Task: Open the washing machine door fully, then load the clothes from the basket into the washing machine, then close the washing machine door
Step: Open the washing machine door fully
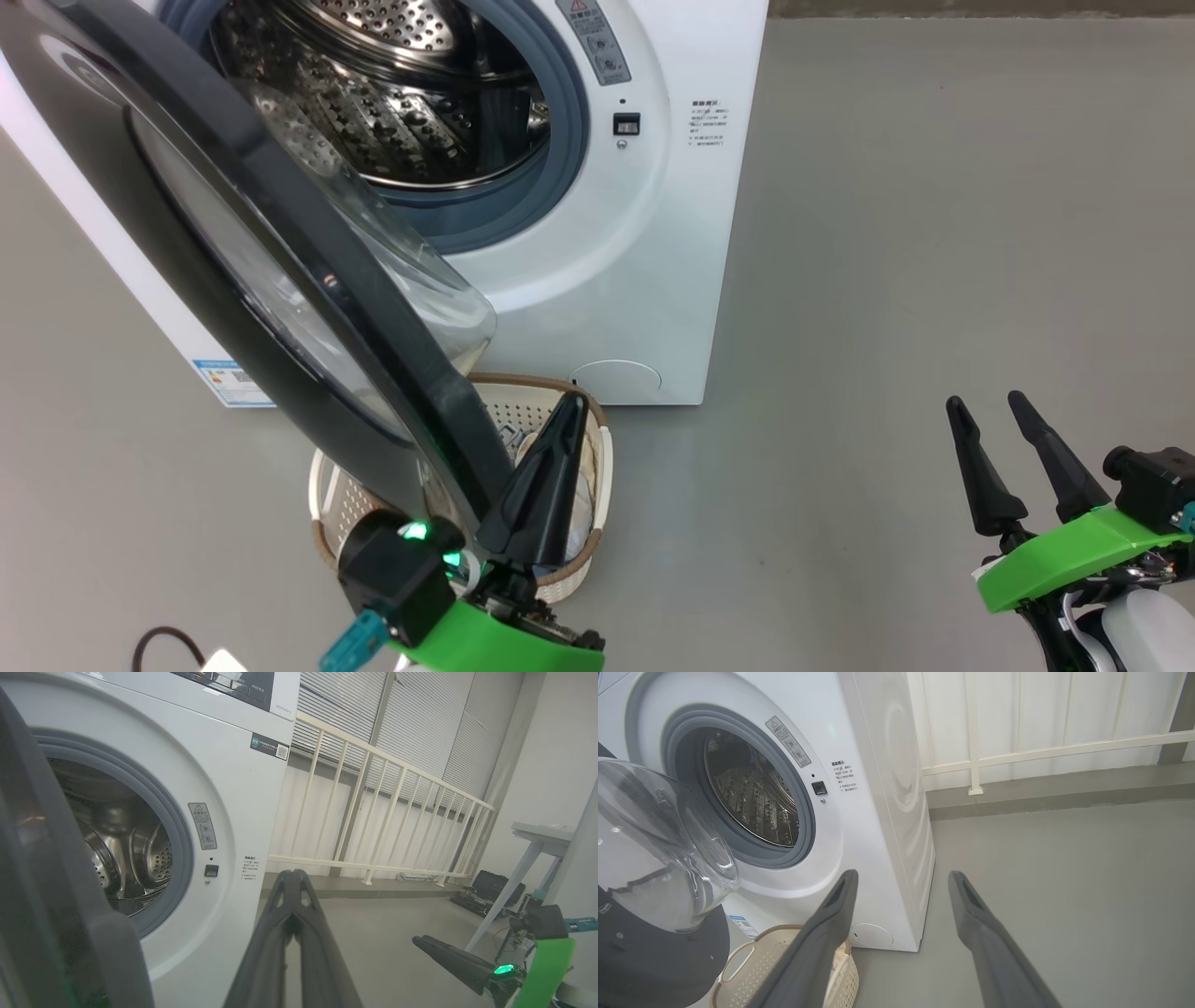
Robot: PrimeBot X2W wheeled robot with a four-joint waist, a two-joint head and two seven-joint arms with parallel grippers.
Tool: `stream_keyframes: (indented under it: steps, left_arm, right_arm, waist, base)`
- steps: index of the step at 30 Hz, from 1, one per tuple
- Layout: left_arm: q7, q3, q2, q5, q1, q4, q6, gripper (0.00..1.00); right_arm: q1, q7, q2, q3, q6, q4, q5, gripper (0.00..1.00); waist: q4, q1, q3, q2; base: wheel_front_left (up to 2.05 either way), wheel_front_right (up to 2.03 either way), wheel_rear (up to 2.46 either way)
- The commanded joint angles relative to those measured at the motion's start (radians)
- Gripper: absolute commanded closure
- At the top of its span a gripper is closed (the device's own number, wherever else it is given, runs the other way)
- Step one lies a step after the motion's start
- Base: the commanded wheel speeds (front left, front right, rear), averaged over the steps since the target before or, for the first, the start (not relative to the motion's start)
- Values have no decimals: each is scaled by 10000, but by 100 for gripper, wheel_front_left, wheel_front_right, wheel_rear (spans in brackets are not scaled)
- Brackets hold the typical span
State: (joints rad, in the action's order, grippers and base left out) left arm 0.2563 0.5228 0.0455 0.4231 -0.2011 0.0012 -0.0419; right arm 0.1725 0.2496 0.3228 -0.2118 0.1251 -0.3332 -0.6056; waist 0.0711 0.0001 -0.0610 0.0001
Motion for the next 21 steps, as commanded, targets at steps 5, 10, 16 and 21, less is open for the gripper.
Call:
stream_keyframes:
  steps: [5,10,16,21]
  left_arm:
    - [55,-248,47,431,-606,568,102,100]
    - [55,-302,47,691,-833,1368,63,100]
    - [55,-396,47,979,-1030,2032,54,100]
    - [55,-510,47,1126,-1232,2437,20,100]
  right_arm:
    - [203,122,128,-120,56,236,146,0]
    - [235,122,127,-90,56,245,150,0]
    - [272,122,147,-137,56,265,146,0]
    - [310,122,171,-163,56,261,132,0]
  waist:
    - [13,-1,-13,-1]
    - [48,-1,-37,-1]
    - [60,-1,-80,-1]
    - [79,-1,-157,-1]
  base:
    - [0,0,0]
    - [0,0,0]
    - [0,0,0]
    - [0,0,0]
